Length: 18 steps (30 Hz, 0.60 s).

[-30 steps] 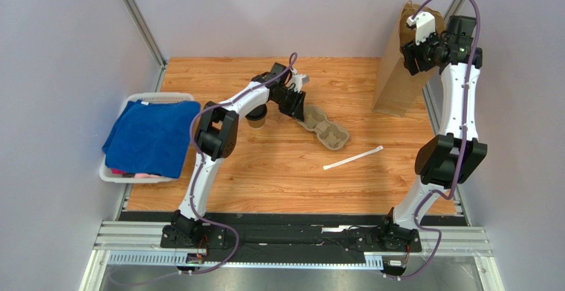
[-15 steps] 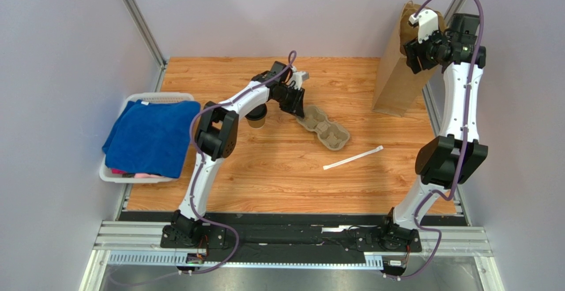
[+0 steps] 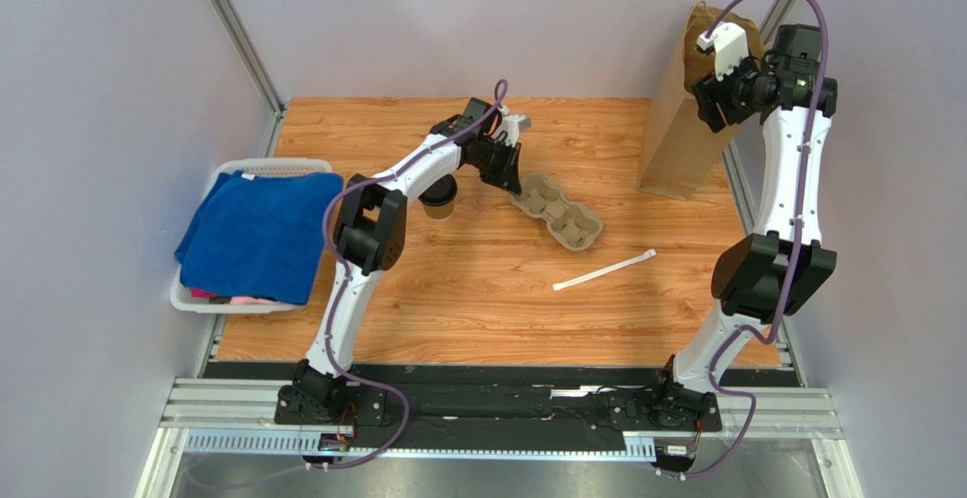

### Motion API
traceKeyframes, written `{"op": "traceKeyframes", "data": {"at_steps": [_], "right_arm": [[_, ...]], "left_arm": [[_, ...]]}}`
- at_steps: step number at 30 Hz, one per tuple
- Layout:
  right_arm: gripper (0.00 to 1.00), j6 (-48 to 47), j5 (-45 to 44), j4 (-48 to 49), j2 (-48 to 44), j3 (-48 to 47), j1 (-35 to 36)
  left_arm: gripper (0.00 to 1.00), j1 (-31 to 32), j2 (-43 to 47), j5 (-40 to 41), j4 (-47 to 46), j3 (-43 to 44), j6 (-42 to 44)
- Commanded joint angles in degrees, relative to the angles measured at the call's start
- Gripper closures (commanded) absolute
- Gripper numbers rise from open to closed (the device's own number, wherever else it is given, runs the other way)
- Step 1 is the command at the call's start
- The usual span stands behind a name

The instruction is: Pack the takeout coffee

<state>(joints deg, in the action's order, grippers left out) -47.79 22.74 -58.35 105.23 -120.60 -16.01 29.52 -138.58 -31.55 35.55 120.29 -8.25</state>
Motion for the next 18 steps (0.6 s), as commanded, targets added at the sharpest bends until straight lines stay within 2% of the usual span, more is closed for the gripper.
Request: {"op": "traceKeyframes", "data": {"at_steps": [1,4,5,9,11,13,14,18], "right_arm": [[0.36,-4.5,1.6,-0.8,-1.1,-3.2,-0.2],[0.44,-5.9,1.7,-2.1,0.2,-4.1,-0.2],[0.51,-7.1,1.7,-3.0,0.6,-4.5,-0.2],[0.61,-10.3,1.7,-6.8,1.9,-5.2,0.1],[0.72,-10.9,2.4,-8.2,2.1,-5.2,0.3],[0.79,-11.4,2.9,-8.6,2.0,-5.3,1.0],[1.0,-11.8,3.2,-8.6,1.6,-5.3,1.2],[1.0,-10.4,6.7,-8.3,-0.6,-6.2,3.3]], "left_arm": [[1.0,0.5,4.7,-2.9,0.2,4.6,0.3],[1.0,0.5,6.3,-4.9,0.3,5.0,-0.5],[1.0,0.5,6.7,-5.1,0.6,5.3,-0.6],[1.0,0.4,10.1,-6.5,0.8,6.1,-1.7],[1.0,0.3,11.3,-7.3,0.8,6.5,-2.2],[1.0,0.0,13.2,-8.4,0.7,6.6,-3.3],[1.0,-0.8,14.0,-8.9,0.9,6.5,-3.7],[1.0,-5.0,19.5,-10.9,2.5,4.6,-5.2]]}}
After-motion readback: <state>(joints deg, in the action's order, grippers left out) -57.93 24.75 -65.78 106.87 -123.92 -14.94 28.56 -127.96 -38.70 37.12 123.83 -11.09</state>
